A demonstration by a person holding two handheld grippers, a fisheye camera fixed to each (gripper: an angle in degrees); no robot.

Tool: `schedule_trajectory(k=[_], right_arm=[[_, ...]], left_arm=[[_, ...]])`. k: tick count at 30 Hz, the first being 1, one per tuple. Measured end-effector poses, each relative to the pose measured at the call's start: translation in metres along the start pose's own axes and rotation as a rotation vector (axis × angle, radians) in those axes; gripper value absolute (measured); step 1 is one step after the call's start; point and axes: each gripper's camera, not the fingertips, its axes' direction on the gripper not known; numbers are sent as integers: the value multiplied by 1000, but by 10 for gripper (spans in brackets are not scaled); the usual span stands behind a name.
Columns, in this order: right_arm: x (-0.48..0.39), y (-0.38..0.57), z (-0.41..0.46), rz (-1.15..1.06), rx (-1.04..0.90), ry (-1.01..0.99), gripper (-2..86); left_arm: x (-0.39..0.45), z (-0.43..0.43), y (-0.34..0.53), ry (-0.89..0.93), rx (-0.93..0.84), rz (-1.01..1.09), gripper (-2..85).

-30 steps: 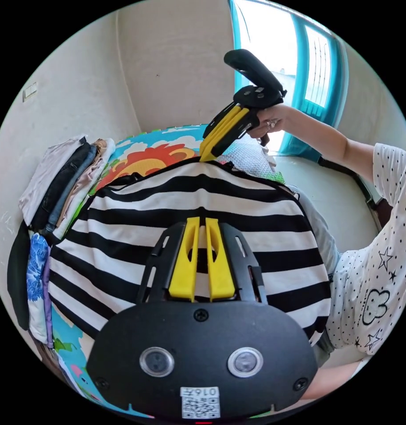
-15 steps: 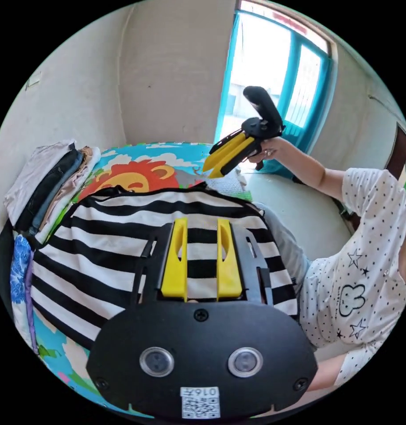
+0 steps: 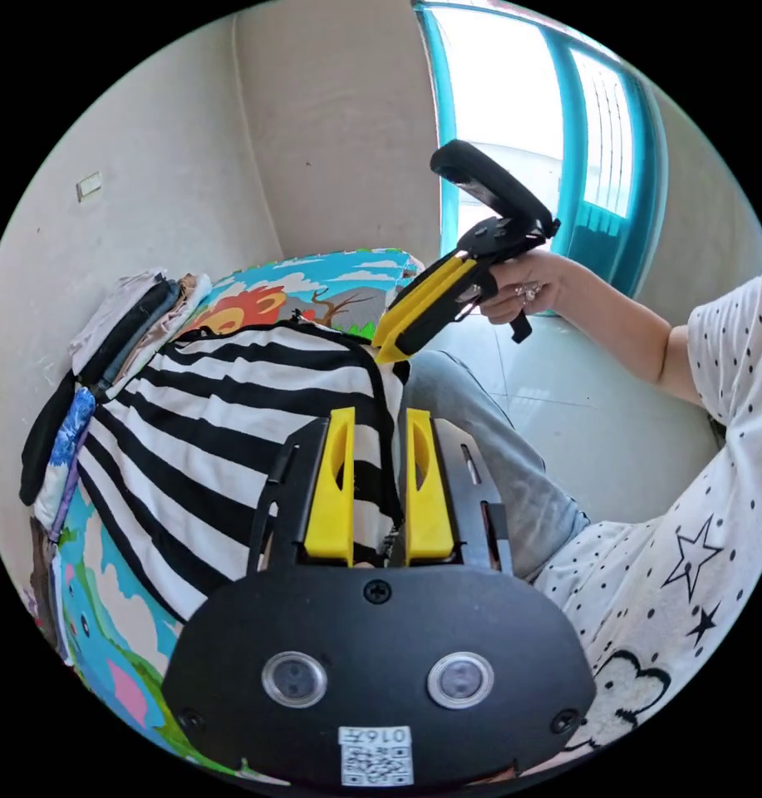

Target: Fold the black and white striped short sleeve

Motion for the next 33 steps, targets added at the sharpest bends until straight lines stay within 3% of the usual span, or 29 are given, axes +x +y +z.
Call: schedule_trajectory(k=[4, 14, 20, 24, 30, 33], right_arm=[[29, 15, 15, 127, 6, -152, 91], [101, 70, 38, 425, 102, -526, 22], [120, 80, 50, 497, 100, -621, 11], [126, 81, 55, 503, 85, -625, 10], [137, 94, 77, 492, 24, -563, 18], [145, 102, 90, 490, 2, -548, 25]], left_arm=[[7, -11, 5, 40, 17, -52, 89], [49, -49, 8, -149, 69, -36, 92], [84, -32, -5, -398, -2, 12, 96], [92, -34, -2, -502, -14, -37, 31], [53, -62, 9, -210, 55, -214, 3], [39, -69, 18, -148, 90, -272, 2]])
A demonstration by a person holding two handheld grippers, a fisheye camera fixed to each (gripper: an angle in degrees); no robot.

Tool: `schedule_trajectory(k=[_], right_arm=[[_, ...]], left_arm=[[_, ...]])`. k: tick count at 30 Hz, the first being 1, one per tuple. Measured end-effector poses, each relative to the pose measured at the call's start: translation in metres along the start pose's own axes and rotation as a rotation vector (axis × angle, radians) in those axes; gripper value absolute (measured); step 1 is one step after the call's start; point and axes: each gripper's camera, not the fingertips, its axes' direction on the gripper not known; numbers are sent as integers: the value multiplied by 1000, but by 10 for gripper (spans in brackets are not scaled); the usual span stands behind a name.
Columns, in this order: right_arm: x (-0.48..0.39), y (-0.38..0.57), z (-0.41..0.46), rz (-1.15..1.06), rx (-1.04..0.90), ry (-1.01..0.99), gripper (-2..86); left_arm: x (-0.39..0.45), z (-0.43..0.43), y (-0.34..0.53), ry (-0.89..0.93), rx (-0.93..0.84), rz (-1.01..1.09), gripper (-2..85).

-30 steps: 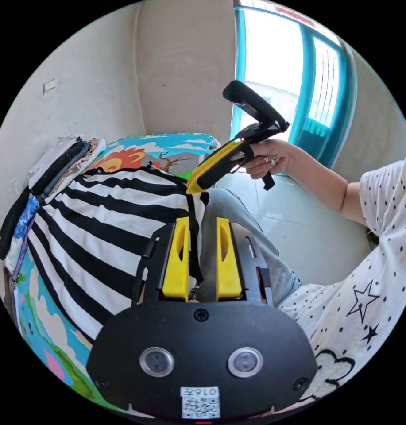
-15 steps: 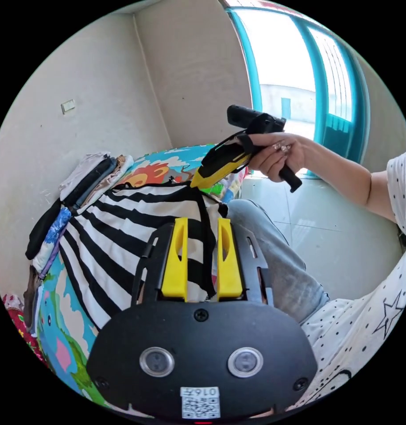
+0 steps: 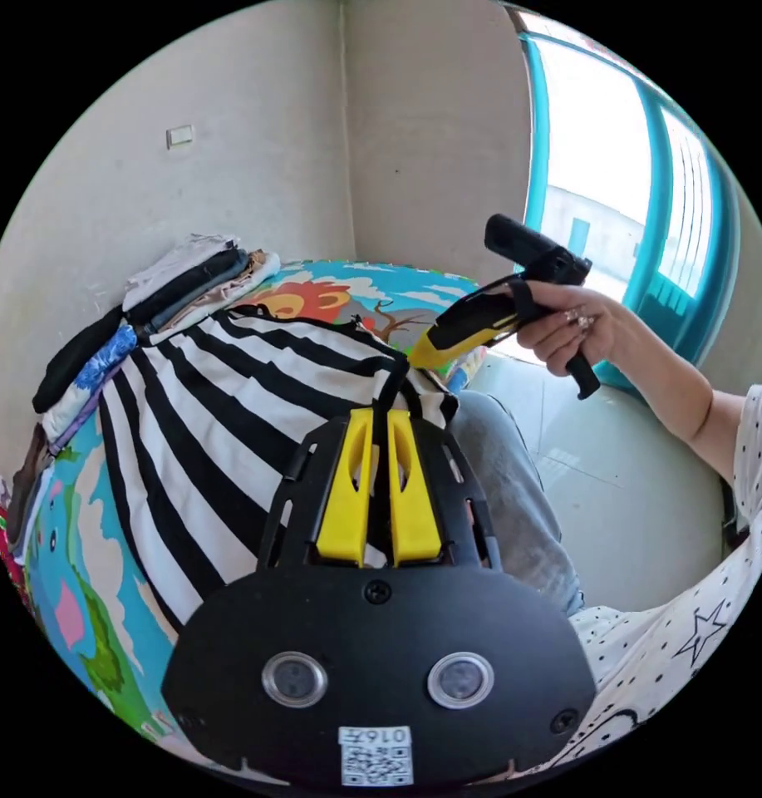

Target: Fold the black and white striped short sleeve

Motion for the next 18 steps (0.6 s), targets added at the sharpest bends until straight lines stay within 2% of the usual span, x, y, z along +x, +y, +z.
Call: schedule_trajectory(k=[6, 12, 18], right_arm=[[27, -4, 15, 22, -43, -27, 58], [44, -12, 27, 61, -36, -58, 55], [50, -16, 23, 41, -21, -66, 50]], left_arm=[[-5, -2, 4, 57, 11, -22, 9], [11, 5, 7, 71, -2, 40, 51], [15, 10, 11, 93, 3, 26, 52]])
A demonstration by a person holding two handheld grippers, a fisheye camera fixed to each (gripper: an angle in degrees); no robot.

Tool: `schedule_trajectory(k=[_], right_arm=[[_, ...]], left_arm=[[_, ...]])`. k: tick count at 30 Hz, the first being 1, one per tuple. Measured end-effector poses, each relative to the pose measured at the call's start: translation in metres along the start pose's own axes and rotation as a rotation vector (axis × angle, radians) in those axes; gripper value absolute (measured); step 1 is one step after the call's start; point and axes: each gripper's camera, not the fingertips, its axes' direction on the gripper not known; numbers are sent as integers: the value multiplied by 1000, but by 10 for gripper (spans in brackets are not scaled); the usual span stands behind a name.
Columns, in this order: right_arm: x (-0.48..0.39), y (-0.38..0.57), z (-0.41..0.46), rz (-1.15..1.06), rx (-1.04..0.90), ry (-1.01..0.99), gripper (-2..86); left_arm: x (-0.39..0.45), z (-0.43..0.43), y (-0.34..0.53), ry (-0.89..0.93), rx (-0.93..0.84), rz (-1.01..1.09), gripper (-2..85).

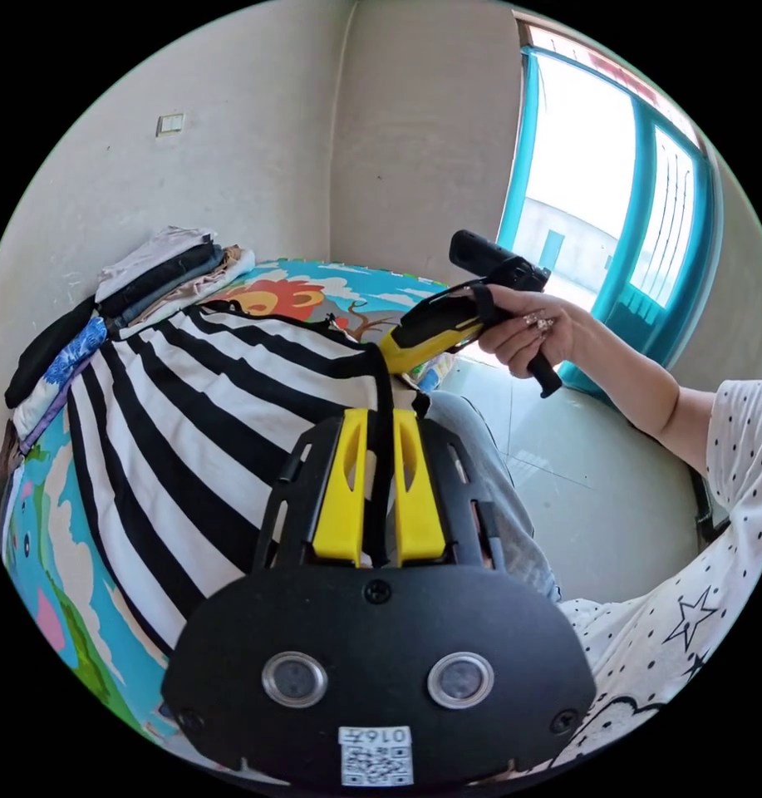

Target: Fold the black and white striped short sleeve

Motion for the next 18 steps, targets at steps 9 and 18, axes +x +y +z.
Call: schedule_trajectory(k=[9, 18], right_arm=[[17, -15, 8, 4, -47, -40, 80], [33, -13, -4, 28, -9, -142, 105]], left_arm=[[12, 7, 5, -51, -2, 12, 52], [27, 14, 14, -29, -32, 57, 76]])
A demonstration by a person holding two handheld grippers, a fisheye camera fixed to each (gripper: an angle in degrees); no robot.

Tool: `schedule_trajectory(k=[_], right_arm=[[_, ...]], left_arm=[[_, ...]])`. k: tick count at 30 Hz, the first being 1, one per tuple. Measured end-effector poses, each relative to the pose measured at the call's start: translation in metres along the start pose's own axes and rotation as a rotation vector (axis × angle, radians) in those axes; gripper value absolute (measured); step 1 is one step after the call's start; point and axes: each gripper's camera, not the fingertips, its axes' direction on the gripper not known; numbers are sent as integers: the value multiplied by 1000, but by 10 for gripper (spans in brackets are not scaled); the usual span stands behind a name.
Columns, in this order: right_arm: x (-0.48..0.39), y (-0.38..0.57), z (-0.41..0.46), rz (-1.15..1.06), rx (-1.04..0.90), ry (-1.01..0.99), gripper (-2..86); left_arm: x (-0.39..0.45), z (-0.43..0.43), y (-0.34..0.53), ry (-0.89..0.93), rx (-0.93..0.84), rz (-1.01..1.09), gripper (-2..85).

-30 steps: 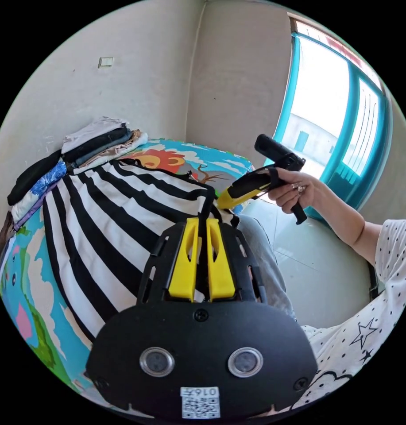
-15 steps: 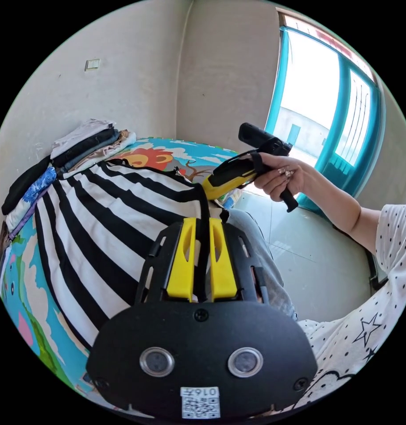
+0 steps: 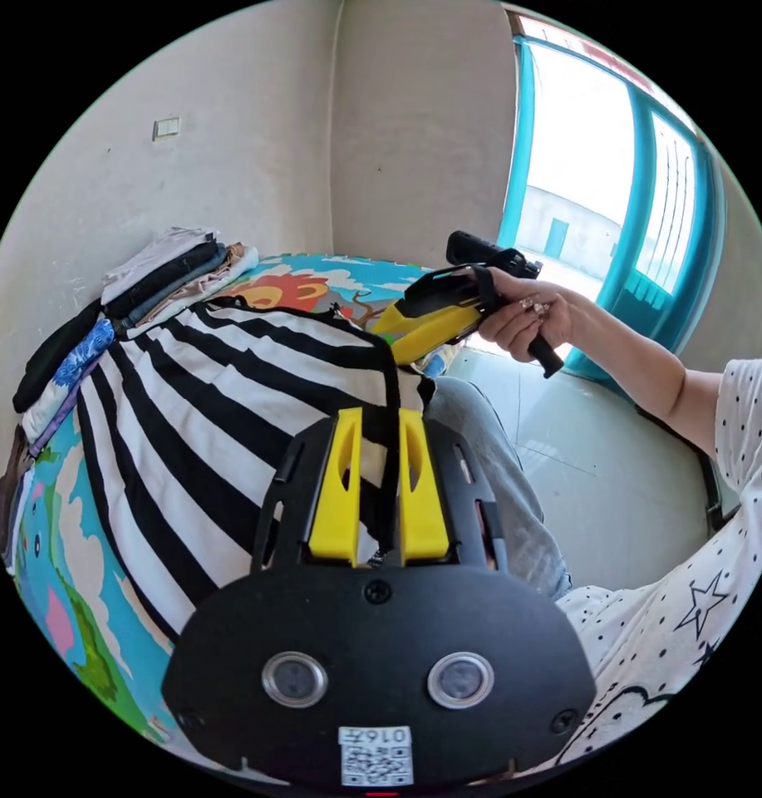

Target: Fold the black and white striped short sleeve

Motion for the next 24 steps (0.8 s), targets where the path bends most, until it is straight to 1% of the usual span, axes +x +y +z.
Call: schedule_trajectory(k=[3, 6, 10, 16, 18, 20, 21, 24], right_arm=[[-1, -2, -1, 3, 8, -15, 107], [-5, -6, 2, 15, 11, -5, 95], [-19, -9, 3, 32, 6, -11, 41], [-58, -16, -9, 32, 26, -59, 18], [-72, -18, -10, 22, 23, -40, 16], [-89, -18, -13, 10, 14, -17, 16], [-93, -18, -13, 6, 10, -8, 16], [-114, -11, -19, -17, 0, 52, 15]], left_arm=[[7, 8, 0, 15, -11, 4, 90], [14, 15, -1, -17, -13, 4, 93], [25, 18, -3, -63, 2, 23, 95], [42, 23, 2, -275, 20, 10, 109], [43, 24, 7, -358, 16, 4, 81], [42, 21, 11, -375, 23, 2, 48], [42, 18, 12, -357, 24, 16, 31], [42, 11, 15, -286, 32, 56, 22]])
